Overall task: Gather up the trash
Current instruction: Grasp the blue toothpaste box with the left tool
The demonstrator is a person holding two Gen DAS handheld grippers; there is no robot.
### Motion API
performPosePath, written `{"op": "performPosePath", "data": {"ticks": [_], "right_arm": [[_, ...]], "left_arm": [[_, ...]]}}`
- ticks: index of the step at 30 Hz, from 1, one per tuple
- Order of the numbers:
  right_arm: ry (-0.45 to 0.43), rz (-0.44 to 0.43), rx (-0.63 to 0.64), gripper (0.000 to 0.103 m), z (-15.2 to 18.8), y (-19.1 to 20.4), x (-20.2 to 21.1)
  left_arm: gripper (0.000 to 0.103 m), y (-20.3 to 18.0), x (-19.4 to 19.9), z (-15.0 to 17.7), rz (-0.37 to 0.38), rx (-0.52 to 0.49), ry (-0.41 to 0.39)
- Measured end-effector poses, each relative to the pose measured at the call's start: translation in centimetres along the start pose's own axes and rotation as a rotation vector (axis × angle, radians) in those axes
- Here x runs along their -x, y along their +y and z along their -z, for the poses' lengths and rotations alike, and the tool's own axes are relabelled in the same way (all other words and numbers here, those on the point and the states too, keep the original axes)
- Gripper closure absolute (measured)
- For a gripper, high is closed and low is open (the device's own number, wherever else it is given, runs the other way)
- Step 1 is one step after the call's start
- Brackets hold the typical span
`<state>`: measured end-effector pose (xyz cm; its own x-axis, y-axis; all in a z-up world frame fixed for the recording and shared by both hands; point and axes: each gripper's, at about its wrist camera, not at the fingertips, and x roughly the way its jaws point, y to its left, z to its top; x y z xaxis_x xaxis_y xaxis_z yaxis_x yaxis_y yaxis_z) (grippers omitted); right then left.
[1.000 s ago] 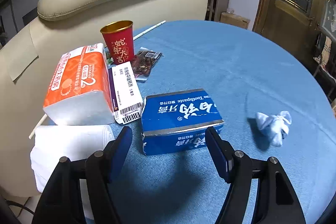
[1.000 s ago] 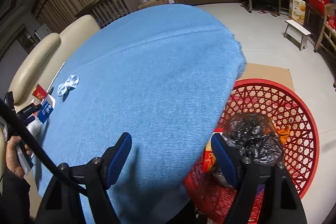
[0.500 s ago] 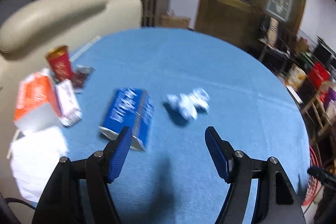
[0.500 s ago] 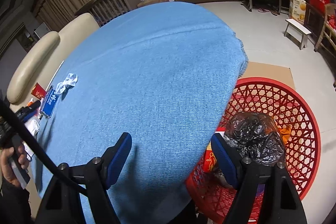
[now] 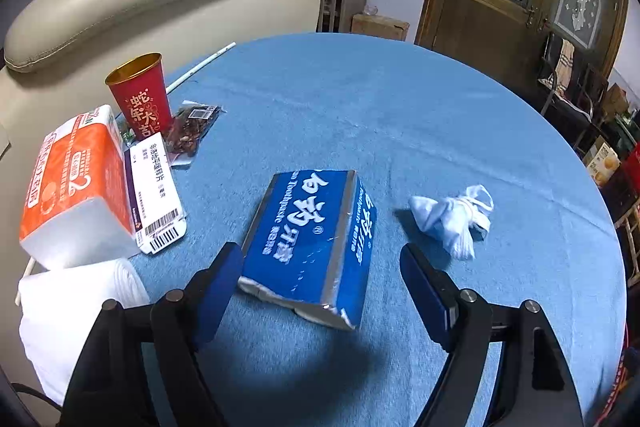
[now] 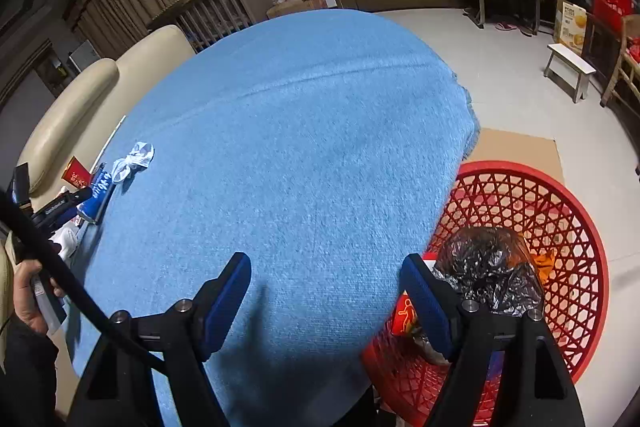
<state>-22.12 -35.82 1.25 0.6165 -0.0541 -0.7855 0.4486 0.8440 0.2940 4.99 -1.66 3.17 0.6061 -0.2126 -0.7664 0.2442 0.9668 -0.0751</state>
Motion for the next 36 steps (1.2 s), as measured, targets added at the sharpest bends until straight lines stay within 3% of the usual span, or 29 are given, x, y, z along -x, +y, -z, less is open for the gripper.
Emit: {"op": "performPosePath", "data": {"ticks": [6, 14, 20, 21, 22, 29, 36], "right_arm": [[0.012, -0.009, 0.030, 0.022, -0.8, 1.8, -1.1], [0.033, -0.043, 0.082, 0.022, -0.7, 4.8, -2.5], [0.042, -0.041, 0.091, 0.022, -0.9, 5.4, -3.2], [0.042, -0.040, 0.094, 0.022, -1.0, 5.5, -3.2], [0.043, -0.040, 0.097, 0.022, -1.1, 5.7, -3.3], [0.032, -0.069, 0.162, 0.022, -2.3, 8.6, -4.3], [0.016, -0.127, 0.261, 0.022, -4.2, 14.0, -6.9]], "left_arm": [[0.021, 0.7, 0.7, -0.5, -0.010, 0.009, -0.039], [0.021, 0.9, -0.4, -0.4, 0.069, -0.007, 0.004], [0.021, 0.4, -1.8, 0.0, 0.083, -0.006, 0.042], [0.027, 0.2, -2.0, 0.2, 0.079, -0.013, 0.046], [0.044, 0.1, -2.3, 0.5, 0.067, -0.025, 0.056], [0.046, -0.2, -1.2, 2.0, 0.003, 0.026, 0.020], [0.046, -0.4, 1.3, 4.0, -0.033, 0.076, -0.004]]}}
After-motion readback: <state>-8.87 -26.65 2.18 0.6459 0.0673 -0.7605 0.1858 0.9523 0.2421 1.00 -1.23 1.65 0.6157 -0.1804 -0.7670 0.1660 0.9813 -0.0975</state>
